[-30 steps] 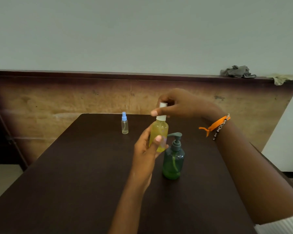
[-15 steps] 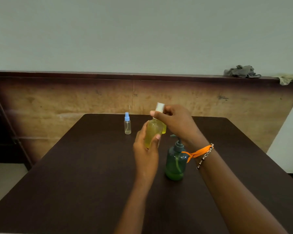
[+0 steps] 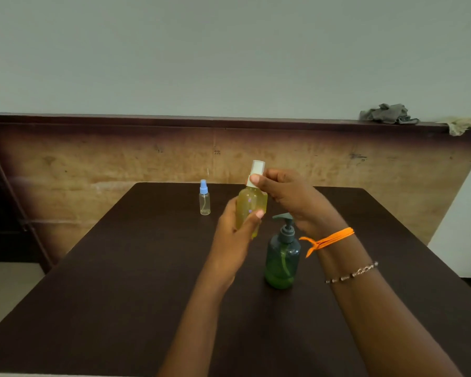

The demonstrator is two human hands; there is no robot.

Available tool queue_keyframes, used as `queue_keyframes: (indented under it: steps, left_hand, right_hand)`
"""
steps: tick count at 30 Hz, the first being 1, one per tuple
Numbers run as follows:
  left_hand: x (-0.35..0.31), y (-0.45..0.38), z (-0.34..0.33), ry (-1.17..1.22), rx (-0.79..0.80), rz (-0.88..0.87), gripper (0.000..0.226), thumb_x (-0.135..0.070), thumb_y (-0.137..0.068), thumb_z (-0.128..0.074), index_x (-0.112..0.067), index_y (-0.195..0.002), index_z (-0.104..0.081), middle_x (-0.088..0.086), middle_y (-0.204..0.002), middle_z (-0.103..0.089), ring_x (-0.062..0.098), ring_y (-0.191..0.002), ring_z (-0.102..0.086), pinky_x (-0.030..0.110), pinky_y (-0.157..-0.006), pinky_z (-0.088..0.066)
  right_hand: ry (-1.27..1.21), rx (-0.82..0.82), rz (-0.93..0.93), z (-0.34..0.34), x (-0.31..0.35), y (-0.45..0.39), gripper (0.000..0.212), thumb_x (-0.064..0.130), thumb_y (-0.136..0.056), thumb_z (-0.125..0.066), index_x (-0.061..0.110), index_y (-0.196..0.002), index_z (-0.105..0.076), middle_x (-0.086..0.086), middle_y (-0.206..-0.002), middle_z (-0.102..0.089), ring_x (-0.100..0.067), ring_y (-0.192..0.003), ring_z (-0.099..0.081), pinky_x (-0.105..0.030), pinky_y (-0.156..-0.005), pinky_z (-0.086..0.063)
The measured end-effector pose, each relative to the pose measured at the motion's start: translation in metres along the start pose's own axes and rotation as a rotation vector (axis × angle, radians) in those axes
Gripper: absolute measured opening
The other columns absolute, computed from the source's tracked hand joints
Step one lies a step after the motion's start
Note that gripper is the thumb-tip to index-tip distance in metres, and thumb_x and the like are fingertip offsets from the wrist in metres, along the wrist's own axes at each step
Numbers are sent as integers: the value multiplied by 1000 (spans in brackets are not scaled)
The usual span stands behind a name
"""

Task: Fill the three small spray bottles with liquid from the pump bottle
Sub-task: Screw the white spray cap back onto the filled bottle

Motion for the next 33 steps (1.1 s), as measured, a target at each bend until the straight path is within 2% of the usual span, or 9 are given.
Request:
queue_keyframes:
  steps: [3,5,8,11,17,24,28,31,33]
  left_hand:
    - [-3,4,-3,-170,-115,-117,35,-37,-86,-57,-18,-116,-58,-8,-92,-65,10,-85,-62,26,-74,-50]
    - [-11,6,-2,127,-83,45,35,-48,-86,-55,-17,-97,-66,-5,-73,-63,8,-61,-58,22,-53,-44]
    - [-17,7,2,657,224,302,57,-60,-80,-41,-11,-81,-70,0,-58,-55,4,-40,-45,15,-36,-27]
    - [-18,6,4,939,509,296,59,-63,-72,-60,-7,-88,-69,0,-58,-57,2,-40,-50,11,-35,-35]
    - [-7,-3,7,533,266,188,72,-70,-37,-80,-14,-80,-69,0,-58,-57,6,-45,-50,14,-37,-37]
    - [9,-15,16,84,-45,15,51,-58,-57,-59,-11,-77,-57,-5,-48,-57,6,-43,-53,18,-42,-40]
    - [24,-18,25,-35,-171,-63,42,-54,-78,-55,-12,-76,-58,-3,-57,-57,7,-50,-54,23,-50,-46]
    - [42,-25,36,-10,-208,-1,55,-60,-86,-42,-11,-100,-62,1,-80,-64,5,-67,-59,22,-62,-48]
    - [52,-32,45,63,-221,57,76,-73,-84,-30,-15,-128,-52,3,-110,-65,8,-94,-62,26,-81,-49]
  right_hand:
    - [86,-133,17,-9,-1,1,21,24,-91,-58,11,-75,-58,0,-61,-56,-9,-54,-51,-24,-54,-40]
    - [16,-58,42,-13,6,8,21,26,-90,-59,9,-78,-57,0,-58,-54,-9,-46,-47,-22,-47,-39]
    - [-167,209,74,-16,23,20,21,31,-80,-57,12,-86,-62,4,-59,-54,-5,-48,-41,-15,-49,-37]
    - [-129,340,86,-19,30,22,24,31,-82,-52,13,-93,-65,6,-62,-54,-2,-49,-40,-12,-52,-36]
    - [-91,142,20,-21,16,14,19,27,-89,-53,15,-85,-67,-2,-70,-62,-26,-74,-45,-25,-60,-41]
    - [-96,-1,-14,-27,-9,-3,22,23,-94,-52,7,-84,-64,-20,-71,-60,-26,-46,-54,-28,-40,-46]
    - [5,-49,30,-32,-23,-14,33,20,-95,-52,-11,-89,-60,-23,-72,-58,-28,-58,-53,-33,-48,-44]
    - [169,-180,117,-42,-46,-22,29,22,-94,-53,-4,-89,-64,-14,-76,-56,-19,-69,-49,-31,-64,-39]
    - [195,-146,122,-57,-63,-23,21,16,-94,-53,13,-111,-64,-12,-96,-58,-17,-83,-56,-30,-73,-47]
Point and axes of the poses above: each hand's wrist, its own y-axis away from the middle knuckle, its own z-axis out of the back of the hand, x = y × z, the point moved 3 cm from there along -y, towards the middle knuckle
